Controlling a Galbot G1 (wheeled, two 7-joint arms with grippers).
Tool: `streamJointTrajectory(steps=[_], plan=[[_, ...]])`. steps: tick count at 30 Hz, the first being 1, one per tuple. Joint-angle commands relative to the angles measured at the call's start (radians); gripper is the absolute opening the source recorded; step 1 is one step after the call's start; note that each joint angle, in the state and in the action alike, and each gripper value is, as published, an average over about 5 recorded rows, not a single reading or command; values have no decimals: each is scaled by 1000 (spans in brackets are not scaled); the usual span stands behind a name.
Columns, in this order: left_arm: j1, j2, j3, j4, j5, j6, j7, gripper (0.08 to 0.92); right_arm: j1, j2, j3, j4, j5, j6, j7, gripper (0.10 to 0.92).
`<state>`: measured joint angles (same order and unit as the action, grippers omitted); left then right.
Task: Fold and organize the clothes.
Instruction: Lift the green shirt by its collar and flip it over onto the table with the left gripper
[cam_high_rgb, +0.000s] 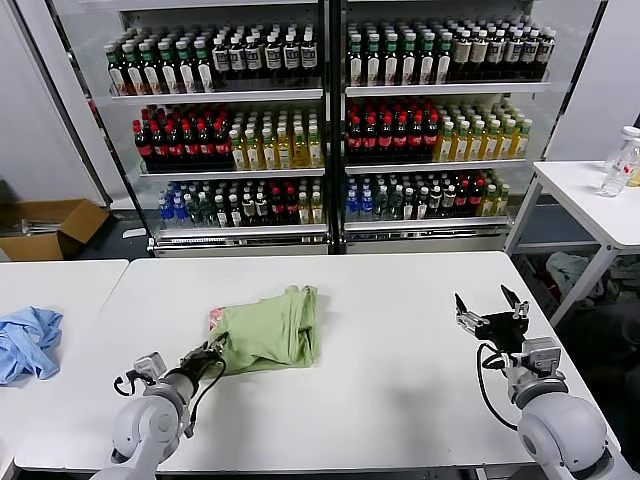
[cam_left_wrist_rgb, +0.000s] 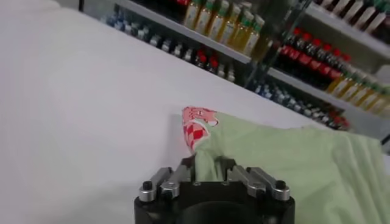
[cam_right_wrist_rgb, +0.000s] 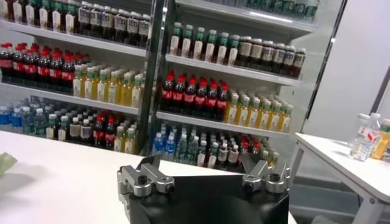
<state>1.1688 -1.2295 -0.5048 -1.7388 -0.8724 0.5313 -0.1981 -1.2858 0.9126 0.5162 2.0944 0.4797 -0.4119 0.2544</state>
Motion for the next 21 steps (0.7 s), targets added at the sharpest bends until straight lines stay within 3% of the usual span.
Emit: streamJointTrajectory(steps=[1,7,13,16,21], plan=[[-10,-21,-65,20,-358,-9,77,317,-17,-9,26,18,6,0,1,823],[-13,-61,-153,22,-514,-9,82,148,-30,-20,39,33,13,-2,8,823],[-4,-61,-294,22,-590,-7,61,109,-42,-43,58,37,28,2,9,823],[14,-3,-401,24,-613,3,46,109,-27,-50,56,33,40,4,10,823],[40,192,-633,-15,-569,15,49,109,-5,-46,42,28,47,10,9,823]])
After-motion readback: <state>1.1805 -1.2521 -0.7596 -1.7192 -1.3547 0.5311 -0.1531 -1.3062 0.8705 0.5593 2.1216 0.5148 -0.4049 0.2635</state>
